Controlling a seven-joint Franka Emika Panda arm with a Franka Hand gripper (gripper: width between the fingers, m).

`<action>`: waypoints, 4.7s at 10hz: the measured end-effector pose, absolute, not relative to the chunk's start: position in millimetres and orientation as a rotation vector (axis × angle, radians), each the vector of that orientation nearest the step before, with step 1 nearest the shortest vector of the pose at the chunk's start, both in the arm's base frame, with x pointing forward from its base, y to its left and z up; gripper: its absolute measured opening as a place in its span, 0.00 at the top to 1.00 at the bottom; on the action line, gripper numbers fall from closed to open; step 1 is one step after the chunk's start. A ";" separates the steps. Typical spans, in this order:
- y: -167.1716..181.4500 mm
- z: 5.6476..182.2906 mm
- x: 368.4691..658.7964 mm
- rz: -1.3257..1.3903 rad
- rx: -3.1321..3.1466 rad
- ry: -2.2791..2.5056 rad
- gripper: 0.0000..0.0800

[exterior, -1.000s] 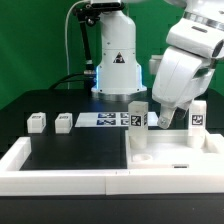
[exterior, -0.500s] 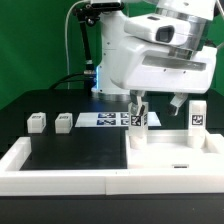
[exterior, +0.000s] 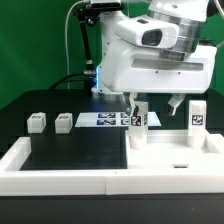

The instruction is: Assemble square table

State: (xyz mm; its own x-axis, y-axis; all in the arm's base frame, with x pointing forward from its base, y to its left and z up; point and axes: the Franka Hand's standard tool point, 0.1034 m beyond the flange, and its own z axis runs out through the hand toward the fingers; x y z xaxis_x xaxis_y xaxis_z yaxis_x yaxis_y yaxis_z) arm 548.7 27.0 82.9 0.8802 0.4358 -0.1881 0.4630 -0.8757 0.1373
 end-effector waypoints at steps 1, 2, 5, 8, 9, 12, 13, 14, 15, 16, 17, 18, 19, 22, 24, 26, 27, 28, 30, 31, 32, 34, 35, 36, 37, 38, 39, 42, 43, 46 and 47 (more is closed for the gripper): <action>27.0 82.8 548.6 -0.226 2.872 0.692 0.19; 27.0 82.9 548.7 -0.226 2.872 0.692 0.19; 26.6 83.5 548.8 -0.217 2.879 0.671 0.19; 9.3 83.7 538.2 -0.190 2.999 0.300 0.19; 7.9 84.0 534.6 -0.215 3.037 0.181 0.19; 3.0 86.5 533.4 -0.259 3.080 0.075 0.19; 1.2 86.3 533.3 -0.259 3.080 0.071 0.19; 0.6 86.2 533.3 -0.260 3.080 0.070 0.19; -4.0 86.0 533.2 -0.261 3.080 0.072 0.19; -15.1 86.2 532.6 -0.263 3.080 0.089 0.19; -33.7 85.6 529.5 -0.273 3.082 0.191 0.19; -53.6 84.8 525.8 -0.279 3.081 0.205 0.19; -66.6 84.0 522.8 -0.282 3.081 0.198 0.19; -98.7 78.8 510.3 -0.297 3.083 0.196 0.19; -110.0 79.3 509.1 -0.297 3.084 0.175 0.19; -127.7 80.1 504.9 -0.306 3.087 0.136 0.19; -143.5 82.4 502.1 -0.306 3.093 0.075 0.19; -152.4 78.2 493.7 -0.309 3.090 0.043 0.19; -163.2 67.6 473.2 -0.338 3.087 -0.001 0.19; -165.6 64.4 467.8 -0.339 3.084 -0.008 0.19; -168.5 60.3 460.6 -0.344 3.081 -0.020 0.19; -169.2 60.1 460.0 -0.347 3.080 -0.019 0.19; -168.9 59.9 460.0 -0.347 3.080 -0.018 0.19; -167.9 59.4 459.2 -0.349 3.080 -0.018 0.19; -162.5 56.7 453.3 -0.361 3.084 -0.004 0.19; -157.4 53.2 446.6 -0.373 3.089 0.055 0.19; -155.7 50.2 439.5 -0.383 3.094 0.111 0.19; -153.9 48.8 428.2 -0.383 3.101 0.163 0.19; -153.9 48.4 428.1 -0.384 3.101 0.163 0.19; -153.8 48.3 428.0 -0.385 3.101 0.164 0.19; -153.6 47.4 427.1 -0.385 3.100 0.164 0.19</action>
Offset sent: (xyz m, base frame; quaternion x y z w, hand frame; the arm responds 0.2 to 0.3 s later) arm 0.0000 0.0000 0.0000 0.0000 0.0000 0.0000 1.0000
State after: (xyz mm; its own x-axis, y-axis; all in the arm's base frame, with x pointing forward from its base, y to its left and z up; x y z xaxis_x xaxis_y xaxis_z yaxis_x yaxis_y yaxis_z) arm 427.1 -153.6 47.4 0.9642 0.1022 -0.2446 0.1055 -0.9944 0.0004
